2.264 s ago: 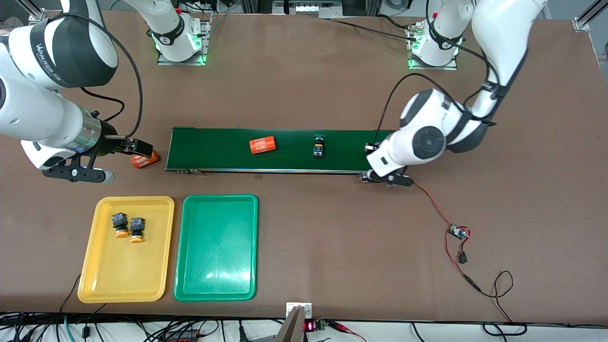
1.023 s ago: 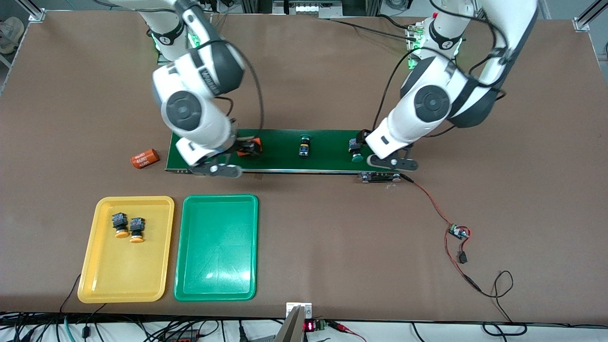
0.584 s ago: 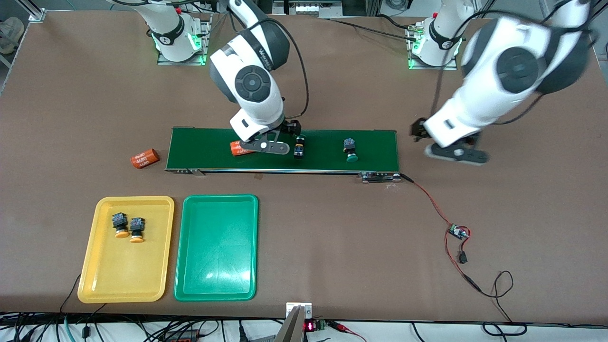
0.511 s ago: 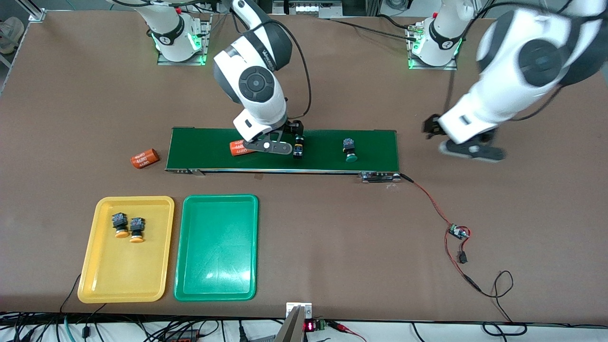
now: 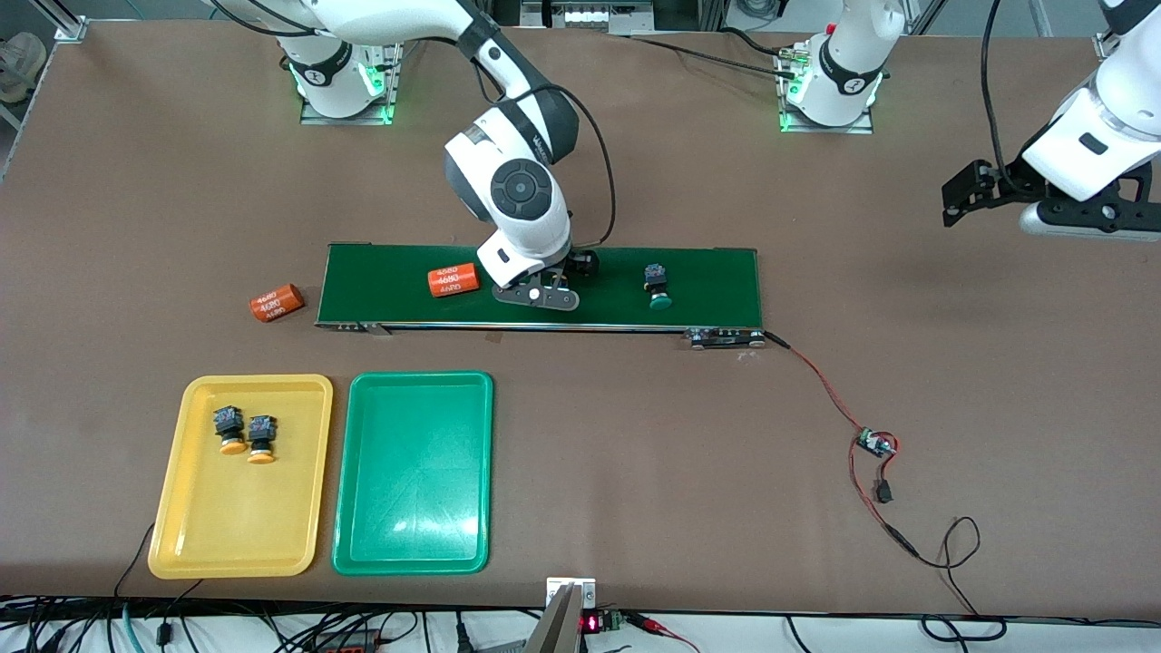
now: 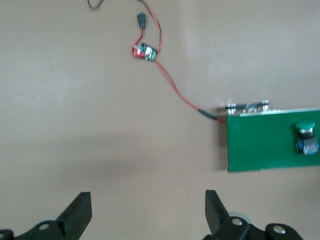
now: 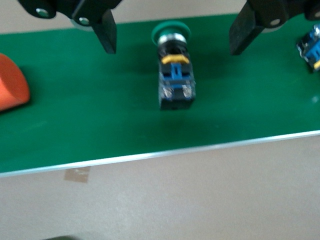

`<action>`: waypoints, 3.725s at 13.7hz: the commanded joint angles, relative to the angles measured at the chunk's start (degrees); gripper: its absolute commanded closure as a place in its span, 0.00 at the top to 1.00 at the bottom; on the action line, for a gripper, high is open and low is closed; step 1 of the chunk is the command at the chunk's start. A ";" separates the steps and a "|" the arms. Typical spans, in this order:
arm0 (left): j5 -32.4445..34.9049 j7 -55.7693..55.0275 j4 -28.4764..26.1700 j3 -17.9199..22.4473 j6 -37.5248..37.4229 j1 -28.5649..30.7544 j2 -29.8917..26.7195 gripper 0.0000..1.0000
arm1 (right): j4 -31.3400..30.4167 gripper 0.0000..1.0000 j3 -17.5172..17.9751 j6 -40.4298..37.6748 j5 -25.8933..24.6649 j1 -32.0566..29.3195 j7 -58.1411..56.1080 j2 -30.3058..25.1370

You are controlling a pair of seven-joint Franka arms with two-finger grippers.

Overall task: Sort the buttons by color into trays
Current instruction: 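Grasp a green button on the belt with the right gripper while the left gripper withdraws, then carry the green button to the green tray and open the right gripper, then return the right gripper to the belt and grasp the second green button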

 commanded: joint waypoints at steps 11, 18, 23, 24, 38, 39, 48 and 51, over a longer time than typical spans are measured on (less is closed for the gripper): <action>-0.30 1.54 12.07 0.74 -3.52 0.05 8.12 1.00 | 5.52 0.00 -0.77 1.85 0.27 -2.71 -0.61 3.45; -0.21 1.89 11.98 0.48 -2.71 0.05 7.86 1.00 | 7.88 0.00 -6.21 4.13 -0.88 -12.52 -10.34 5.38; -0.21 1.89 12.15 -0.04 -2.80 -0.65 7.86 1.00 | 17.72 0.00 -6.39 3.87 -0.96 -23.08 -25.54 10.99; -0.21 1.89 12.42 -0.05 -2.97 -0.74 7.86 1.00 | 19.05 0.00 -6.39 3.96 -0.96 -23.36 -27.14 12.05; -0.30 1.54 12.59 -1.19 -3.24 -0.74 7.77 1.00 | 19.69 1.00 -6.22 4.18 -5.62 -23.98 -34.89 12.27; -0.30 1.54 12.59 -1.19 -3.24 -0.74 7.77 1.00 | 19.59 1.00 -6.13 -0.82 -5.62 -22.85 -34.37 10.41; -0.30 1.19 12.51 -1.01 -3.33 -0.22 7.86 1.00 | 19.06 1.00 -5.43 -20.82 -4.04 -4.49 -17.59 2.40; -0.30 1.10 12.59 -1.10 -3.33 -0.39 7.86 1.00 | 19.06 1.00 -5.43 -21.00 -0.63 0.80 -12.15 2.75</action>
